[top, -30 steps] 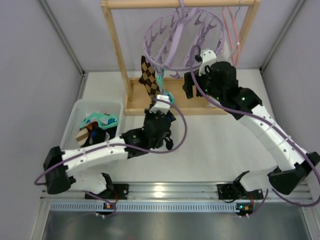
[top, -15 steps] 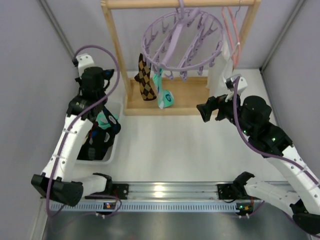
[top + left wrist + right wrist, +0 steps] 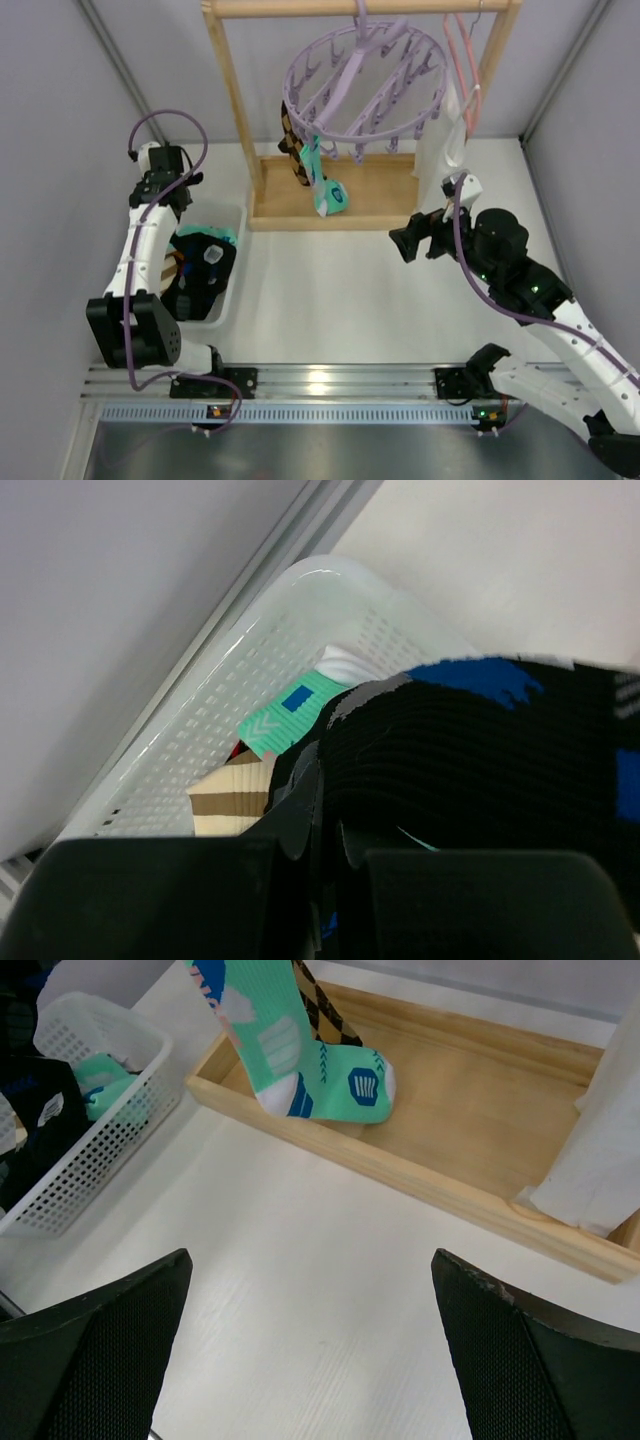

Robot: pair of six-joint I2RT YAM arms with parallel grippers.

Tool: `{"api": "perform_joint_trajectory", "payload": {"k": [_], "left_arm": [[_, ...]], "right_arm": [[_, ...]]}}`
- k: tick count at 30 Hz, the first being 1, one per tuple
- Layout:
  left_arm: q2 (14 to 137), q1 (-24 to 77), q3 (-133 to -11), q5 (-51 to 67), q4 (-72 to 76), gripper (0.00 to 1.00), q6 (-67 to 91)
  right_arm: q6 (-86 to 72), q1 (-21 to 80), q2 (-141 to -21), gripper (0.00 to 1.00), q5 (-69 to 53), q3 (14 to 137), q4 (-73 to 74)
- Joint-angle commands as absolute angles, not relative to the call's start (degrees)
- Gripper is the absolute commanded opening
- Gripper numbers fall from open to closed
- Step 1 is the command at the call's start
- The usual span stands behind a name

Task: Remove the socks clipped to the hanger

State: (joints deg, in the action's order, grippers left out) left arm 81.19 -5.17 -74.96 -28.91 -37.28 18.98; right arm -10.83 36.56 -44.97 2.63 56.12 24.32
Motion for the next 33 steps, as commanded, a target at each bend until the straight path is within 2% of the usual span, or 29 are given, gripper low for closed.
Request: {"api": "perform_joint_trajectory", "payload": {"k": [1,11,18,22,27,33], "left_arm": [[82.7,-6.9,-75.7,-28.8,-36.7,0.0,20.8],[74.7,-7.6,-87.4,-30.4,-37.1,0.0,13.4],[74.6,-7.6,-90.8,-29.4,-38.1,0.0,10.9],[76.0,-7.6,-85.5,-20.6,-38.1,0.0,13.4],[78.0,-7.6,-76.1,-16.2,-37.8,0.0,20.4],[81.3,-7.6,-62.9,-17.4,-32.8,0.0,28.3]], "right_arm": [[-12.3,35.7,-43.6,1.0,0.2,54.8,18.9],[-11.4,35.8,-40.5,0.99,0.3,52.3,18.8],[-10.5,35.8,-39.2,0.99,-1.8,53.3,19.3],[-10.7,35.7,-38.9,0.99,-2.7,52.5,18.8],[-11.8,35.8,-38.9,0.99,-3.8,50.2,16.9],[-12.8,35.7,-39.3,1.0,-5.4,47.8,14.9]]}}
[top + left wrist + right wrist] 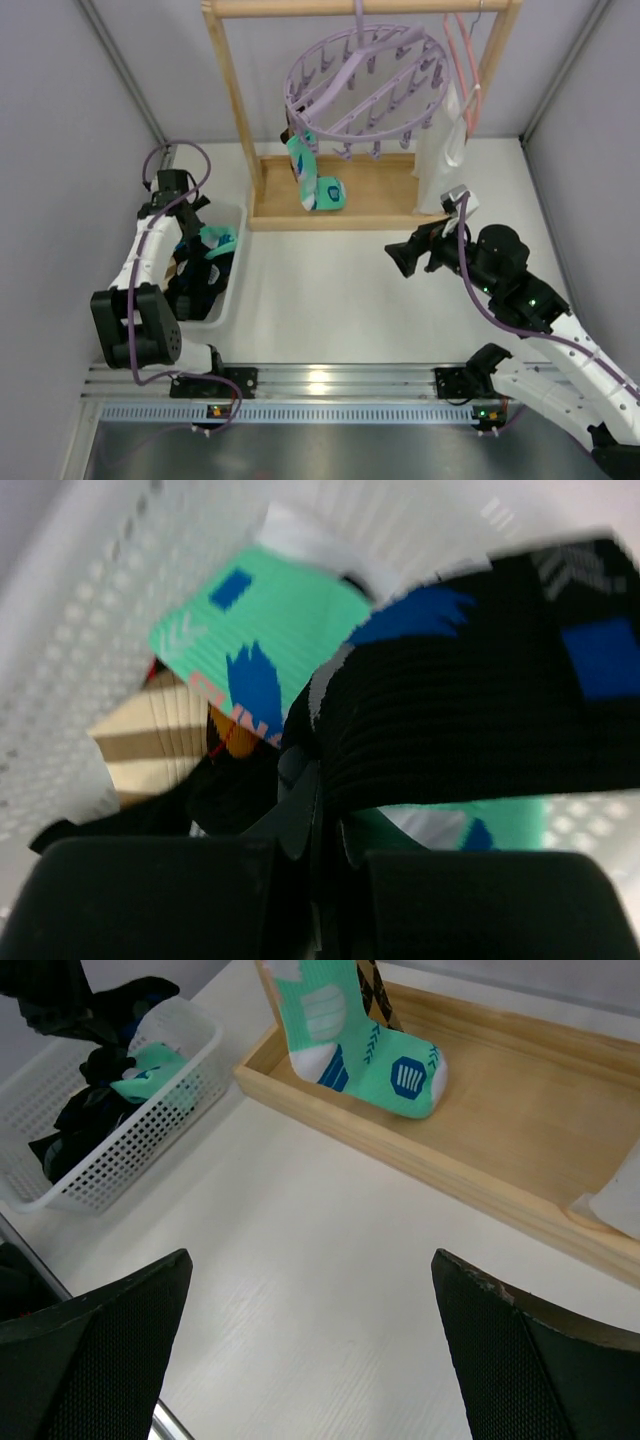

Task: Remove the socks clipped to the hanger

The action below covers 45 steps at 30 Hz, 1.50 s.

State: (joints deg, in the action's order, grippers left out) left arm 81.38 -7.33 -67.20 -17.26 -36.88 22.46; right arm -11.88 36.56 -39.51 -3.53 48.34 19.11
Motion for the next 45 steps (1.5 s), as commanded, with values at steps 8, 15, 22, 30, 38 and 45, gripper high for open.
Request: {"api": "perform_joint_trajectory", "payload": {"k": [8,15,22,30,38,45], "left_arm": [[85.6,-7.8,-60.5,-18.5,-31.4,0.02,34.2],[89.0,-7.7,-56.7,-16.2,-27.4,0.07,35.7],[76.5,-7.8,-59.5,-16.7,-27.9,0.45,31.3],[62.6,-7.6,-59.2,-9.5,-27.9,0.98,27.4],[64.8,22.2,-54.3,1.1,2.1,0.98,16.8],[71.0,23.6,-45.8,4.2,27.9,0.98,12.8]], "right_arm": [[-13.9,35.8,-39.3,0.99,-6.5,45.1,13.0],[-14.0,35.8,-39.2,0.99,-6.9,43.3,12.6],[-13.5,35.8,-38.4,0.99,-5.5,44.0,13.4],[-12.7,35.8,-38.3,0.99,-2.6,45.4,14.9],[-12.6,35.8,-32.4,0.99,-2.7,43.5,14.2],[-12.7,35.9,-27.2,1.0,-9.0,43.2,15.0]]}}
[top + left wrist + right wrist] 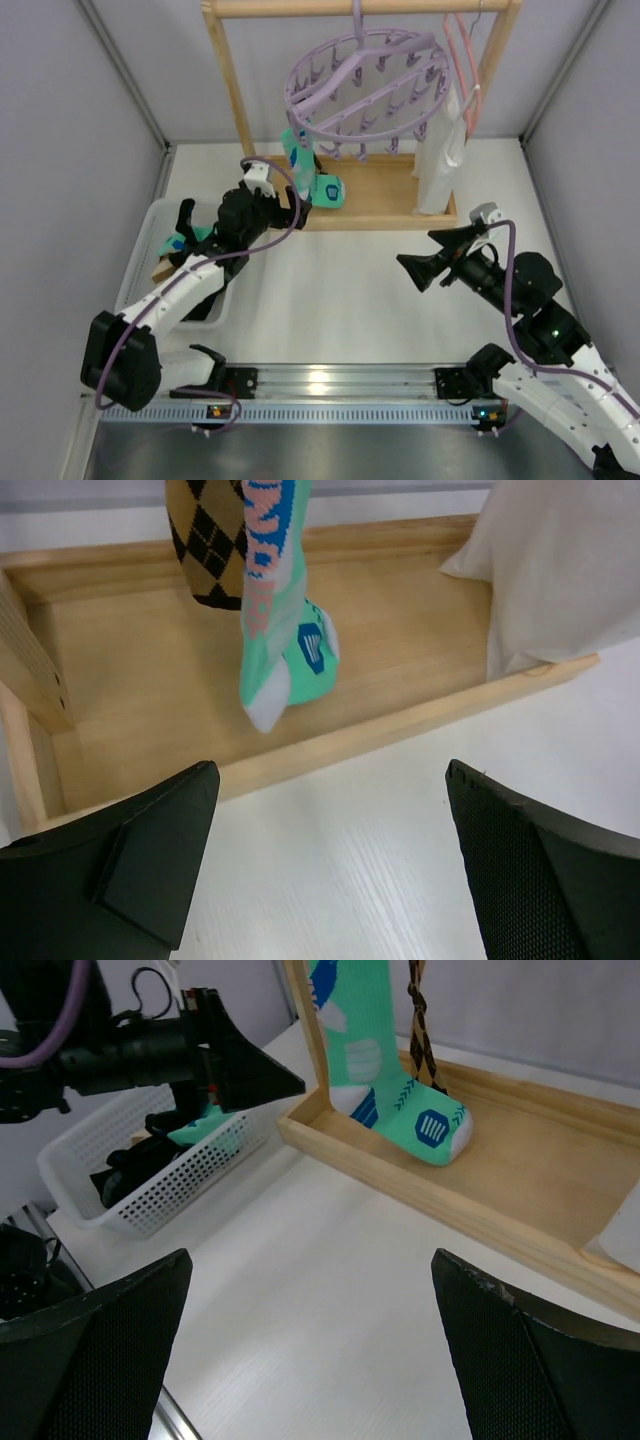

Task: Remove the socks clipped to the hanger

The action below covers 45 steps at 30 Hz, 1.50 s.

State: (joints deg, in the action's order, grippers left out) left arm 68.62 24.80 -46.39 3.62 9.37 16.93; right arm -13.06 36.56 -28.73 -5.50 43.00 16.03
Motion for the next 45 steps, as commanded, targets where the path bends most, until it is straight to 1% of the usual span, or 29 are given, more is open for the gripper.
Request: {"api": "perform_joint_trajectory", "payload": {"k": [1,3,5,8,9,12,13,14,15,16,17,19,20,21,23,24,27,30,32,33,35,36,37,38,39,41,42,43,45], "left_arm": [[73.1,23.4,-46.1,4.0,28.8,0.98,11.1],[75.4,22.9,-46.1,5.0,32.2,0.98,10.4],[79.2,19.8,-46.4,12.0,36.8,0.98,11.7],[85.0,15.4,-48.0,17.3,42.7,0.98,13.9],[86.8,14.6,-48.8,20.3,43.5,0.98,14.7],[91.3,13.1,-52.3,22.2,43.9,0.97,13.7],[92.2,13.1,-53.2,23.2,43.9,0.9,13.5],[93.2,13.1,-55.0,24.0,43.9,0.87,13.7],[94.4,13.1,-55.8,25.7,44.1,0.82,14.0],[94.8,13.3,-56.7,26.1,44.6,0.71,14.2],[95.1,13.4,-56.9,26.5,45.3,0.63,14.6],[95.4,14.3,-57.0,27.4,47.8,0.52,15.9],[95.4,14.8,-57.5,27.2,47.9,0.36,15.8],[95.1,15.4,-57.7,26.6,47.9,0.27,15.1],[94.4,17.3,-57.0,23.7,47.9,0.05,14.8],[93.8,17.8,-56.3,22.1,47.9,0.0,14.9],[89.2,21.1,-51.9,11.8,47.8,0.0,13.8],[83.1,26.6,-47.3,2.4,47.4,0.0,12.3],[78.7,32.1,-45.4,-3.9,44.7,0.0,11.1],[77.8,36.3,-45.3,-9.7,43.4,0.0,9.2],[76.7,41.0,-46.4,-16.1,40.7,0.0,7.0],[76.9,43.1,-47.5,-22.8,37.2,0.0,6.0],[77.3,47.2,-49.7,-25.1,35.5,0.0,5.8],[78.0,49.1,-51.2,-26.8,33.9,0.0,5.0],[80.0,50.9,-52.7,-33.3,31.5,0.0,3.1],[82.3,56.7,-57.0,-38.7,30.4,0.0,0.5],[85.3,59.7,-58.5,-41.5,29.8,0.0,-3.2],[86.7,61.0,-61.8,-45.2,29.2,0.0,-4.6],[90.2,63.8,-65.2,-48.8,28.3,0.0,-8.6]], "right_arm": [[-12.5,35.8,-26.7,0.99,-9.7,43.5,15.3],[-12.1,35.8,-25.8,0.99,-10.5,43.9,16.3],[-12.1,35.8,-25.2,0.99,-11.3,43.9,16.2],[-12.3,35.8,-24.7,0.99,-12.2,43.8,15.4],[-12.4,35.8,-24.8,1.0,-12.4,43.8,15.4],[-12.4,35.7,-25.2,0.99,-13.2,44.1,15.4],[-12.3,35.9,-25.5,0.99,-13.3,44.2,15.4],[-12.5,35.8,-25.7,0.99,-13.4,44.2,15.2],[-12.6,35.8,-26.0,0.99,-13.3,44.2,14.7],[-12.6,35.8,-26.3,1.0,-13.4,44.1,14.4],[-12.7,35.8,-26.5,1.0,-13.4,44.0,13.9],[-13.0,35.8,-27.7,0.99,-13.6,44.0,13.1],[-13.2,35.8,-28.1,1.0,-13.7,44.4,12.9],[-13.4,35.8,-29.0,1.0,-14.1,44.6,12.7],[-13.7,35.8,-29.4,0.99,-14.2,45.3,12.6],[-14.3,35.8,-29.4,1.0,-14.2,45.4,12.7],[-16.0,35.8,-28.2,0.99,-14.0,46.0,11.7],[-18.1,35.8,-26.9,0.99,-11.9,47.0,10.7],[-18.9,35.8,-26.3,0.99,-8.4,48.4,10.9],[-19.6,35.8,-26.3,0.99,-5.5,49.1,11.6],[-20.0,35.8,-26.4,0.99,-3.2,51.7,12.7],[-20.0,35.8,-26.9,0.99,-2.2,52.7,14.3],[-20.1,35.8,-27.3,0.99,-0.4,53.8,15.2],[-20.1,35.8,-28.3,0.99,1.6,56.1,16.4],[-20.0,35.8,-28.8,0.99,2.8,57.3,17.5],[-18.9,35.9,-31.4,0.99,5.5,61.2,20.6],[-18.3,35.8,-32.6,0.99,6.7,62.7,21.3],[-17.8,35.8,-33.7,0.99,7.0,64.4,23.4],[-16.1,35.8,-37.9,0.99,7.2,69.6,25.5]]}}
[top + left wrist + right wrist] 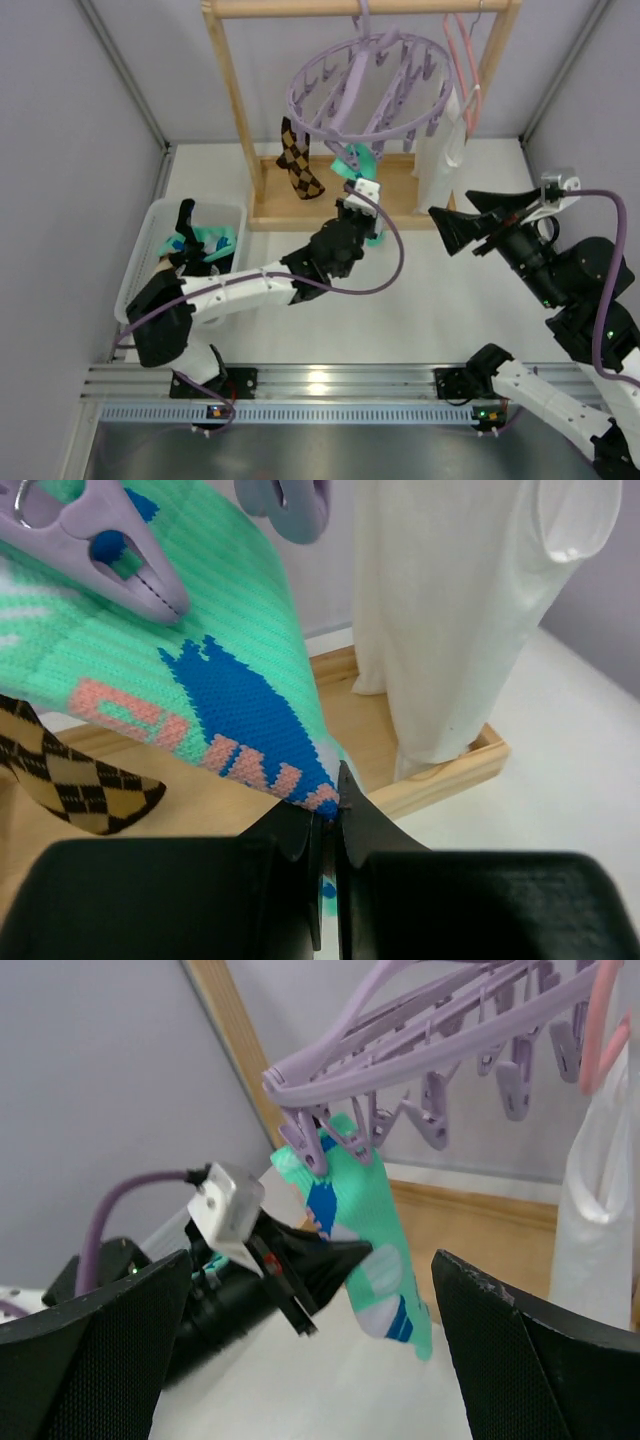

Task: Remove the socks clipped to the hanger

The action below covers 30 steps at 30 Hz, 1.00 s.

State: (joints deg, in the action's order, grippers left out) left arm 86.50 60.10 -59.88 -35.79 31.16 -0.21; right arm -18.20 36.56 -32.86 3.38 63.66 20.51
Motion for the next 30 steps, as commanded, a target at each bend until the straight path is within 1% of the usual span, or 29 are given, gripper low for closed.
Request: {"api": "perform_joint_trajectory", "payload": {"k": [1,4,6,7,11,15,16,20,24,30], "left_arm": [[93.6,64.5,-68.5,-52.5,28.1,0.0,-10.3],[99.3,66.8,-73.9,-57.5,28.2,0.0,-16.0],[101.7,67.1,-76.5,-59.1,28.4,0.0,-18.6],[103.6,67.1,-77.2,-59.6,28.5,0.0,-19.5],[108.2,67.1,-81.6,-63.3,28.6,0.0,-23.6],[111.2,67.1,-84.7,-64.7,28.6,0.0,-25.9],[111.7,67.1,-85.8,-65.0,28.6,0.0,-26.5],[114.0,67.1,-88.1,-66.7,28.6,0.0,-28.4],[115.8,67.1,-90.4,-67.2,28.6,0.0,-29.7],[116.6,67.8,-91.8,-66.5,28.6,0.0,-30.1]], "right_arm": [[-15.7,35.8,-39.3,0.99,7.2,71.4,27.3],[-13.7,35.8,-44.8,0.99,6.8,81.3,31.4],[-12.1,35.8,-49.2,0.98,5.7,85.1,33.1],[-11.6,35.8,-50.9,0.94,5.2,89.0,34.4],[-9.3,35.8,-60.3,0.85,2.9,96.6,38.9],[-6.8,36.1,-68.3,0.77,6.1,102.8,44.1],[-6.4,36.5,-69.6,0.73,7.0,104.6,44.8],[-4.8,38.7,-74.3,0.72,14.5,105.6,44.9],[-3.8,40.5,-76.5,0.7,22.6,105.1,43.2],[-1.3,40.8,-79.6,0.66,29.5,104.1,39.2]]}}
